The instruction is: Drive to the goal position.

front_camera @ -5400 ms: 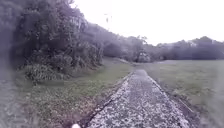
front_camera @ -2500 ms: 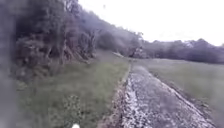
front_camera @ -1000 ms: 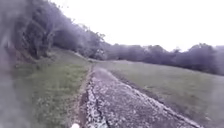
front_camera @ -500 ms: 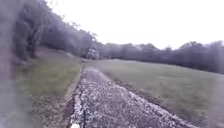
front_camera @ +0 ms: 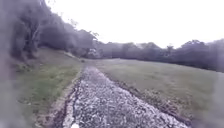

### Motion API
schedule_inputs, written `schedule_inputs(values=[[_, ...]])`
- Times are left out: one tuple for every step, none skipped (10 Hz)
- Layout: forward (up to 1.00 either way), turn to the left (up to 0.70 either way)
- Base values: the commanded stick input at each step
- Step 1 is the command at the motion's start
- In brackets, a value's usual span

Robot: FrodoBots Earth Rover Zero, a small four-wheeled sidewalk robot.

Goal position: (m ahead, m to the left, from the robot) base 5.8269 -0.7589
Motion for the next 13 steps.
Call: schedule_inputs(values=[[0.70, 0.35], [0.70, 0.35], [0.70, 0.00], [0.70, 0.00], [0.70, 0.00], [0.70, 0.00], [0.70, 0.35], [0.70, 0.35], [0.70, 0.35], [0.70, 0.00], [0.70, 0.00], [0.70, 0.07], [0.70, 0.23]])
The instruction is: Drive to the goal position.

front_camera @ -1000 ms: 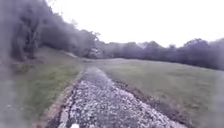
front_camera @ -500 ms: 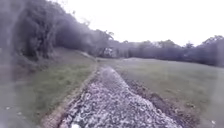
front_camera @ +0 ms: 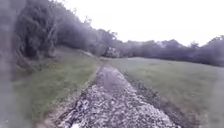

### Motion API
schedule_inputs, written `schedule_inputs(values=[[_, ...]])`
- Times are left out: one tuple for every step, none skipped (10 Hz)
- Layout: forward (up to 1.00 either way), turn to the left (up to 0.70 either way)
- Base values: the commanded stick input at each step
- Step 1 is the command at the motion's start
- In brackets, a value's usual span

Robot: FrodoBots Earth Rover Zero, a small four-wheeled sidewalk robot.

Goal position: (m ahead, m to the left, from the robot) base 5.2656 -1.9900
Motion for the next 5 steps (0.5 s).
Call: schedule_inputs(values=[[0.70, 0.31], [0.70, 0.15], [0.70, 0.00], [0.70, 0.00], [0.70, 0.00]])
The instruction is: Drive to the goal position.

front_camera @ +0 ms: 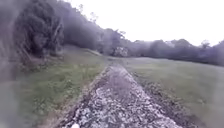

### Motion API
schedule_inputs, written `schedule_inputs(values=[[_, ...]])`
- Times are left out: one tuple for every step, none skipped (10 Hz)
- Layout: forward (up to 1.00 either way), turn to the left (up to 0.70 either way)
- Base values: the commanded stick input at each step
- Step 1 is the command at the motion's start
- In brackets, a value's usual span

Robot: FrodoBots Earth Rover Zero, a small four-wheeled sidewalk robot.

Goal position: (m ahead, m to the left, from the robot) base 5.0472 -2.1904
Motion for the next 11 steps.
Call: schedule_inputs(values=[[0.70, 0.00], [0.70, 0.00], [0.70, 0.00], [0.70, 0.00], [0.70, 0.00], [0.70, 0.00], [0.70, 0.00], [0.70, 0.00], [0.70, 0.00], [0.70, 0.00], [0.70, 0.00]])
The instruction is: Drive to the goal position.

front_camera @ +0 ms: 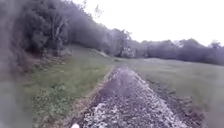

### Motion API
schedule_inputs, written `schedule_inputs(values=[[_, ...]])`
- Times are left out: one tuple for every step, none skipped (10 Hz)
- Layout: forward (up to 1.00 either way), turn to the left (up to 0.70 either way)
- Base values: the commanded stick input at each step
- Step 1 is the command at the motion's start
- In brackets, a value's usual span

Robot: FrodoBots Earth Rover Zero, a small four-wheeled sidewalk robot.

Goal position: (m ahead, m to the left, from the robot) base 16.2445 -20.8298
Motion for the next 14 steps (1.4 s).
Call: schedule_inputs(values=[[0.70, -0.35], [0.70, -0.35], [0.70, -0.32], [0.70, -0.24], [0.70, -0.16], [0.70, -0.08], [0.70, -0.01], [0.70, 0.00], [0.70, 0.00], [0.70, 0.00], [0.70, 0.00], [0.70, 0.00], [0.70, 0.00], [0.70, 0.00]])
